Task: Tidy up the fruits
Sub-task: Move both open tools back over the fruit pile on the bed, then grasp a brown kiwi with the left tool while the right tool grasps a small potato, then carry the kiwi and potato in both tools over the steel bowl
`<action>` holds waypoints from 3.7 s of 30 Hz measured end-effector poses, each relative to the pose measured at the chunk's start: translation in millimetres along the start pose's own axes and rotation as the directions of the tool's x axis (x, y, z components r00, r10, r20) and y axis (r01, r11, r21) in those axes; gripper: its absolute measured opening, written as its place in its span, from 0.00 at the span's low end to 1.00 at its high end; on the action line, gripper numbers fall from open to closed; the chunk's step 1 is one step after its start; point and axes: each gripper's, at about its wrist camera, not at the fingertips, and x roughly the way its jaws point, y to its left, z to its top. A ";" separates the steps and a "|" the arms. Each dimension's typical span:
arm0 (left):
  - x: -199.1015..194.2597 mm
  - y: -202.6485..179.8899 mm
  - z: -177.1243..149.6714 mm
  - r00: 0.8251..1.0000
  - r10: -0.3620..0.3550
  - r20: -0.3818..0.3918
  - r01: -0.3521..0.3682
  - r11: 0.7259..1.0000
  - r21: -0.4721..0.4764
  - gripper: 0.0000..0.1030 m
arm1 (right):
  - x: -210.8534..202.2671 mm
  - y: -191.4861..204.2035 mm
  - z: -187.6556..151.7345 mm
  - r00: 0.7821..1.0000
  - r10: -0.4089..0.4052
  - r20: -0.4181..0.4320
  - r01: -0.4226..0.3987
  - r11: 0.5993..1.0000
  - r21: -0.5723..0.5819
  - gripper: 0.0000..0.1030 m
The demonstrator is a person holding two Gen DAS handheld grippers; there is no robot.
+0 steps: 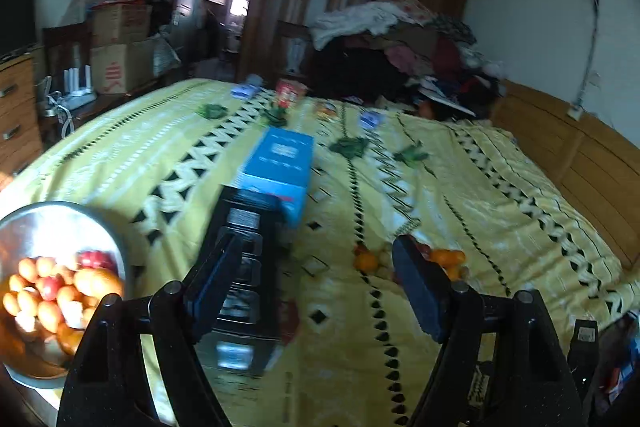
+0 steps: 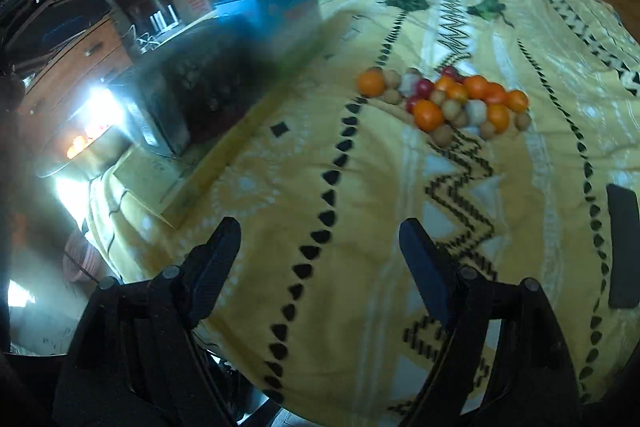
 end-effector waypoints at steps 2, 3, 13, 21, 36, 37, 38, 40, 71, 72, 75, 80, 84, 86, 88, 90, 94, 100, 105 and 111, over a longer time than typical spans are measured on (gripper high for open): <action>43.9 -21.8 -14.8 0.991 -0.075 -0.112 0.072 0.997 -0.029 0.75 | -6.8 -16.8 -3.2 1.000 -0.011 0.005 0.011 0.999 0.037 0.79; 68.2 -29.8 -24.1 0.980 -0.098 -0.173 0.090 0.995 -0.052 0.72 | -9.3 -25.9 -8.0 1.000 -0.016 0.008 0.015 0.998 0.053 0.79; 195.1 -128.0 -88.6 0.889 -0.201 -0.411 0.221 0.975 0.000 0.36 | -17.6 -113.9 -36.7 0.998 -0.063 0.011 0.058 0.968 0.242 0.74; 246.5 -150.5 -107.0 0.859 -0.150 -0.489 0.176 0.984 0.008 0.32 | -13.4 -138.6 -45.4 0.999 -0.049 0.018 0.042 0.957 0.286 0.71; 235.0 -148.0 -110.1 0.923 -0.039 -0.383 0.094 0.987 0.127 0.22 | 1.0 -156.3 -12.7 0.995 -0.080 0.056 0.064 0.967 0.245 0.47; 230.6 -144.2 -110.2 0.927 -0.032 -0.375 0.086 0.988 0.130 0.22 | 6.8 -157.7 -1.7 0.994 -0.087 0.067 0.069 0.970 0.231 0.47; 227.4 -140.3 -110.0 0.928 -0.026 -0.372 0.079 0.989 0.127 0.22 | 14.5 -159.0 7.5 0.994 -0.085 0.065 0.069 0.972 0.224 0.47; 222.6 -132.0 -109.5 0.928 -0.024 -0.373 0.072 0.991 0.116 0.22 | 32.5 -162.9 26.1 0.996 -0.074 0.058 0.060 0.975 0.212 0.47; 151.8 -129.1 -85.8 0.940 -0.033 -0.340 0.083 0.988 0.134 0.22 | 28.4 -100.9 42.6 0.971 -0.239 -0.008 0.239 0.969 0.062 0.22; 146.7 -131.4 -83.6 0.942 -0.034 -0.334 0.085 0.987 0.138 0.22 | 24.9 -97.5 40.7 0.970 -0.243 -0.004 0.243 0.968 0.058 0.22; 133.8 -134.9 -77.7 0.949 -0.039 -0.312 0.088 0.985 0.146 0.22 | 19.7 -91.8 41.7 0.969 -0.247 0.001 0.247 0.968 0.051 0.22; 114.1 -138.8 -70.4 0.958 -0.047 -0.283 0.093 0.984 0.152 0.22 | 4.3 -83.6 43.4 0.966 -0.257 0.024 0.256 0.966 0.042 0.22; 105.5 -140.7 -67.8 0.960 -0.049 -0.277 0.095 0.983 0.154 0.22 | -1.1 -78.8 47.1 0.964 -0.264 0.033 0.263 0.964 0.032 0.22; 102.6 -140.0 -66.8 0.960 -0.049 -0.276 0.094 0.984 0.152 0.22 | -2.3 -77.0 47.7 0.964 -0.263 0.033 0.263 0.965 0.029 0.22; 99.8 -139.0 -66.5 0.961 -0.048 -0.273 0.093 0.984 0.152 0.22 | -3.4 -74.0 47.6 0.964 -0.263 0.032 0.262 0.965 0.023 0.22; 97.3 -137.4 -66.0 0.961 -0.049 -0.271 0.092 0.984 0.150 0.22 | -4.6 -71.8 47.4 0.965 -0.260 0.031 0.260 0.965 0.020 0.22; 94.0 -132.5 -65.1 0.961 -0.049 -0.270 0.089 0.986 0.140 0.22 | -5.9 -65.6 47.9 0.965 -0.261 0.032 0.260 0.965 0.010 0.22; 88.9 -122.2 -64.3 0.963 -0.046 -0.266 0.081 0.989 0.123 0.22 | -7.0 -55.6 50.4 0.964 -0.262 0.036 0.263 0.965 -0.004 0.22; 82.1 -112.3 -61.4 0.966 -0.044 -0.254 0.074 0.992 0.106 0.22 | -7.2 -46.9 52.8 0.965 -0.258 0.037 0.259 0.966 -0.020 0.22; 74.8 -96.4 -56.3 0.971 -0.037 -0.238 0.057 0.995 0.080 0.22 | -6.6 -34.4 56.1 0.967 -0.253 0.038 0.254 0.966 -0.044 0.22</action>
